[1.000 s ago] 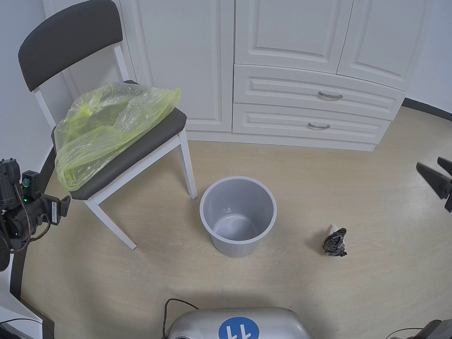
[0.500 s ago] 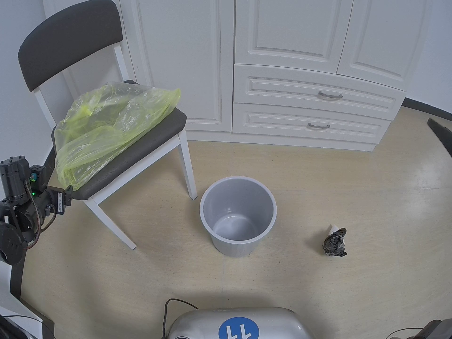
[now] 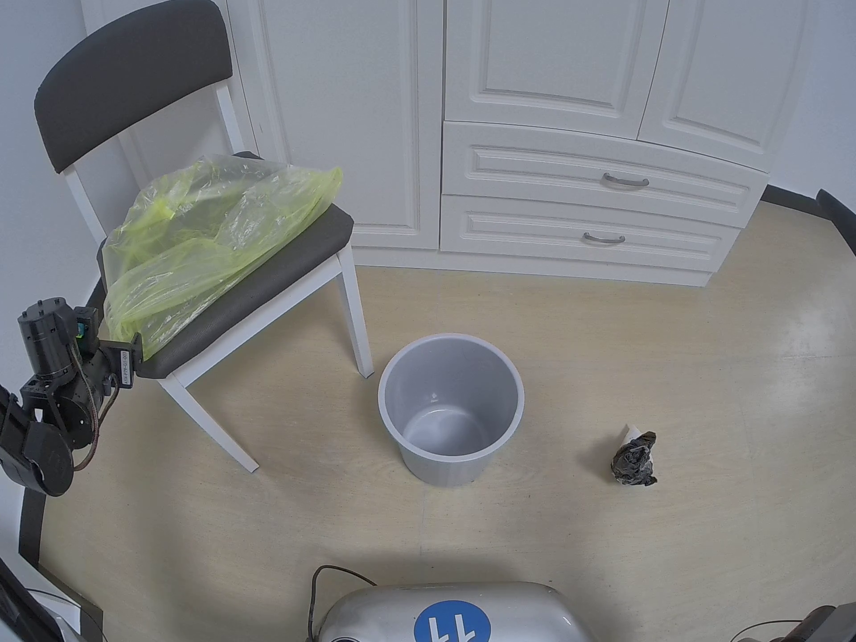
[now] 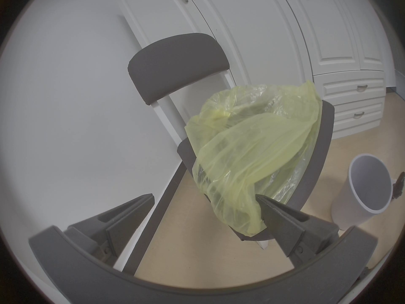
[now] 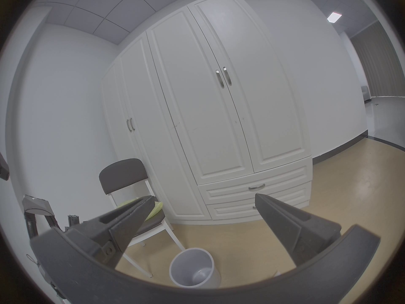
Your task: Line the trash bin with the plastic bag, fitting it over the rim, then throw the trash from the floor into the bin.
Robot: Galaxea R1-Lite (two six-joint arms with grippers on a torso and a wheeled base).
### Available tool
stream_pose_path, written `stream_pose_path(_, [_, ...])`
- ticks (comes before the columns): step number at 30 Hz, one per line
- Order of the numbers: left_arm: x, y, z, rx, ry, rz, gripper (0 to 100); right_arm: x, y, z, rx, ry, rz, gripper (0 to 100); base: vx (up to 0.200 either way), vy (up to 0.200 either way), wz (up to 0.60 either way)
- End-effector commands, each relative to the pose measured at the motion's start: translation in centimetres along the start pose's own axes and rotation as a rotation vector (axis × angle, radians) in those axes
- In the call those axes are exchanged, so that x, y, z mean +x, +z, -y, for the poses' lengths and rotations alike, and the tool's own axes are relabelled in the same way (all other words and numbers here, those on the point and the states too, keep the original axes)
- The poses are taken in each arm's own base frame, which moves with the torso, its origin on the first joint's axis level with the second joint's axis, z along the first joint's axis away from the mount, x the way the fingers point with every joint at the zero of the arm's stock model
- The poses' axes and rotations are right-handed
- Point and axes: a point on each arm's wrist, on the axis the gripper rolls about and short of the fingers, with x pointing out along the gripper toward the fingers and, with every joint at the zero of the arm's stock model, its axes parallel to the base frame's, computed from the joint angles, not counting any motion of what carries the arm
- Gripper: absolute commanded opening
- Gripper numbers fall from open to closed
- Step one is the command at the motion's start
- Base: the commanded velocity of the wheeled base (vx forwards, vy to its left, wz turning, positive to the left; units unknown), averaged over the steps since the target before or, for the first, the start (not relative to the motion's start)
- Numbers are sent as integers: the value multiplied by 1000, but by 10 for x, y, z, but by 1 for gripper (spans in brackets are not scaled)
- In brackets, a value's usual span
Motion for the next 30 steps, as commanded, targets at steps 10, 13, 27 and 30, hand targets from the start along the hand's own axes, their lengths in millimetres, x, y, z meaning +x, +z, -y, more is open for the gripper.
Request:
stream_pose_path(10, [20, -11, 8, -9, 17, 19, 100, -4, 4, -2, -2, 10, 20, 100, 0, 0, 0])
stream_pose_path(13, [21, -10, 8, -13, 22, 30, 100, -5, 4, -2, -3, 8, 22, 100, 0, 0, 0])
stream_pose_path(27, [19, -3, 6, -39, 30, 104, 0, -5, 0, -1, -6, 8, 7, 100, 0, 0, 0])
stream_pose_path(30, [13, 3, 5, -57, 34, 160, 0, -3, -4, 1, -7, 3, -13, 100, 0, 0, 0])
